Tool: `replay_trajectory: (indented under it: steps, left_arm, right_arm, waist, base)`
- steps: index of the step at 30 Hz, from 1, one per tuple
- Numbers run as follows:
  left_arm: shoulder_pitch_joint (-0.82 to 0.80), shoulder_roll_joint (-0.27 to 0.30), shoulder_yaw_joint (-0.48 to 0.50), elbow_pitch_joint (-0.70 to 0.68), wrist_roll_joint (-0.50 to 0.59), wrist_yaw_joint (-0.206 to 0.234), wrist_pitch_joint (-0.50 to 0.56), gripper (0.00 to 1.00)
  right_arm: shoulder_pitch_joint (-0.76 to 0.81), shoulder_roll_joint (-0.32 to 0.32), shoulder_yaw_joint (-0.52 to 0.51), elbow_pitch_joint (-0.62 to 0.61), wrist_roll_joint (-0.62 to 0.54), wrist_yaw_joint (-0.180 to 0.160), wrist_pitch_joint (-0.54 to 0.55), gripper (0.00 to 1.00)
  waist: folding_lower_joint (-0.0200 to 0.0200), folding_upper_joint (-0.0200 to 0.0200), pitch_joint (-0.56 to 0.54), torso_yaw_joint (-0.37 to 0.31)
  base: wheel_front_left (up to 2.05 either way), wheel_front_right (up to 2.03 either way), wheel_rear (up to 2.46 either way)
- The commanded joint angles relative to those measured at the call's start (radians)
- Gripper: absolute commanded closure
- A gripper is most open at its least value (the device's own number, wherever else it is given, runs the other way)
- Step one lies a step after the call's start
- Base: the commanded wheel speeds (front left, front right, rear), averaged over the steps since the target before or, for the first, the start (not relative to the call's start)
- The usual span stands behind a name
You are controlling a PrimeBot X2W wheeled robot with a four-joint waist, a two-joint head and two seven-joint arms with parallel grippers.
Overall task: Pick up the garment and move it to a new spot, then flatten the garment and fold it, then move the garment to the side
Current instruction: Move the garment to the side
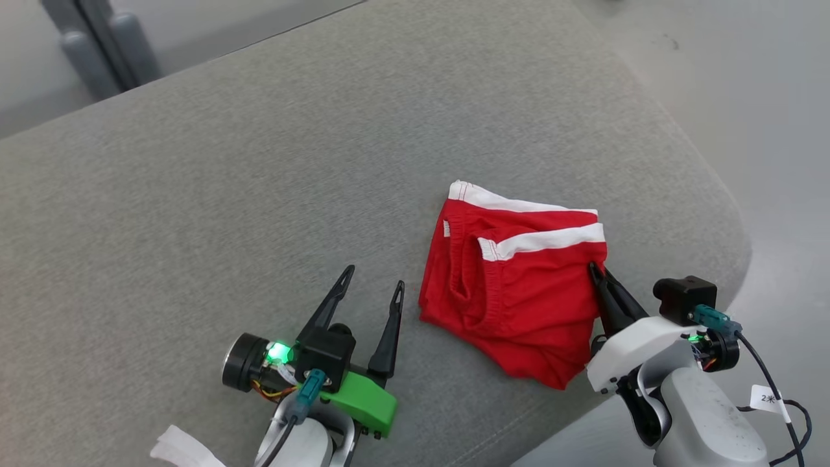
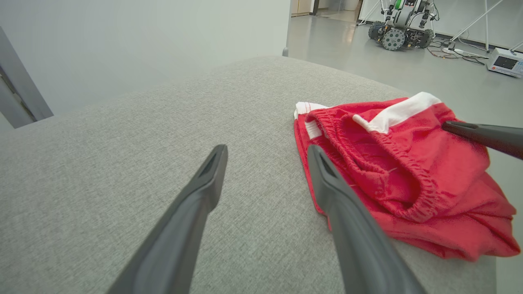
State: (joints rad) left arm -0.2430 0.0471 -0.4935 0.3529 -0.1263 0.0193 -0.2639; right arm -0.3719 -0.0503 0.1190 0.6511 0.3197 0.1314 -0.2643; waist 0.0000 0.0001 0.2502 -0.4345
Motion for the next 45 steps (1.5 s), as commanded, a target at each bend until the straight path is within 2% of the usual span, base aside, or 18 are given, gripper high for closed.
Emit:
replay_trajectory:
  steps: [1, 9, 13, 19, 23, 28, 29, 30, 31, 34, 38, 42, 45]
  left_arm:
    - [-0.022, 0.007, 0.002, 0.002, 0.008, 0.002, -0.001, 0.00]
    - [-0.053, 0.007, 0.018, 0.025, 0.042, -0.012, -0.001, 0.00]
    - [-0.074, 0.012, 0.030, 0.037, 0.065, -0.013, -0.001, 0.00]
    - [-0.118, 0.028, 0.045, 0.034, 0.099, -0.017, -0.001, 0.00]
    - [-0.144, 0.030, 0.045, 0.032, 0.111, -0.015, 0.000, 0.00]
    - [-0.171, 0.035, 0.044, 0.034, 0.114, -0.013, 0.000, 0.00]
    - [-0.175, 0.036, 0.045, 0.035, 0.115, -0.012, 0.000, 0.00]
    - [-0.177, 0.037, 0.047, 0.037, 0.115, -0.012, 0.001, 0.00]
    - [-0.178, 0.037, 0.049, 0.038, 0.114, -0.009, 0.001, 0.00]
    - [-0.177, 0.041, 0.058, 0.042, 0.105, -0.003, 0.002, 0.00]
    - [-0.163, 0.038, 0.070, 0.034, 0.095, 0.007, 0.002, 0.00]
    - [-0.134, 0.026, 0.089, 0.022, 0.080, 0.022, 0.001, 0.00]
    - [-0.119, 0.020, 0.116, 0.006, 0.065, 0.035, 0.000, 0.00]
  right_arm:
    - [0.005, -0.002, 0.004, -0.007, -0.008, -0.002, 0.000, 1.00]
    - [-0.119, -0.019, 0.024, 0.007, -0.112, -0.002, 0.000, 1.00]
    - [-0.230, -0.085, 0.055, 0.040, -0.152, -0.002, 0.000, 1.00]
    - [-0.422, -0.231, 0.080, 0.143, -0.186, -0.002, 0.000, 1.00]
    - [-0.518, -0.308, 0.052, 0.219, -0.202, -0.002, 0.000, 1.00]
    - [-0.595, -0.367, -0.027, 0.305, -0.236, -0.002, 0.000, 1.00]
    - [-0.607, -0.373, -0.055, 0.316, -0.243, -0.002, 0.000, 0.67]
    - [-0.612, -0.374, -0.076, 0.319, -0.253, -0.002, 0.000, 0.16]
    - [-0.612, -0.369, -0.101, 0.325, -0.267, -0.002, 0.000, 0.00]
    - [-0.597, -0.356, -0.165, 0.297, -0.299, -0.002, 0.000, 0.00]
    - [-0.554, -0.318, -0.244, 0.194, -0.331, -0.002, 0.000, 0.00]
    - [-0.489, -0.234, -0.305, 0.016, -0.307, -0.002, 0.000, 0.00]
    - [-0.430, -0.182, -0.312, -0.116, -0.274, -0.002, 0.000, 0.00]
  waist:
    - [0.0000, -0.0001, 0.015, -0.094]
    - [0.0000, -0.0001, 0.086, -0.053]
    - [0.0000, -0.0001, 0.138, -0.006]
    - [0.0000, -0.0001, 0.224, 0.072]
    - [0.0000, -0.0001, 0.270, 0.114]
    - [0.0000, -0.0001, 0.307, 0.149]
    - [0.0000, -0.0001, 0.311, 0.154]
    - [0.0000, -0.0001, 0.312, 0.157]
    - [0.0000, -0.0001, 0.312, 0.160]
    - [0.0000, -0.0001, 0.300, 0.169]
    - [0.0000, -0.0001, 0.266, 0.177]
    - [0.0000, -0.0001, 0.210, 0.189]
    - [0.0000, -0.0001, 0.165, 0.200]
  base:
    - [0.00, 0.00, 0.00]
    - [0.00, 0.00, 0.00]
    - [0.00, 0.00, 0.00]
    - [0.00, 0.00, 0.00]
    - [0.00, 0.00, 0.00]
    - [0.00, 0.00, 0.00]
    - [0.00, 0.00, 0.00]
    - [0.00, 0.00, 0.00]
    - [0.00, 0.00, 0.00]
    - [0.00, 0.00, 0.00]
    - [0.00, 0.00, 0.00]
    - [0.00, 0.00, 0.00]
    - [0.00, 0.00, 0.00]
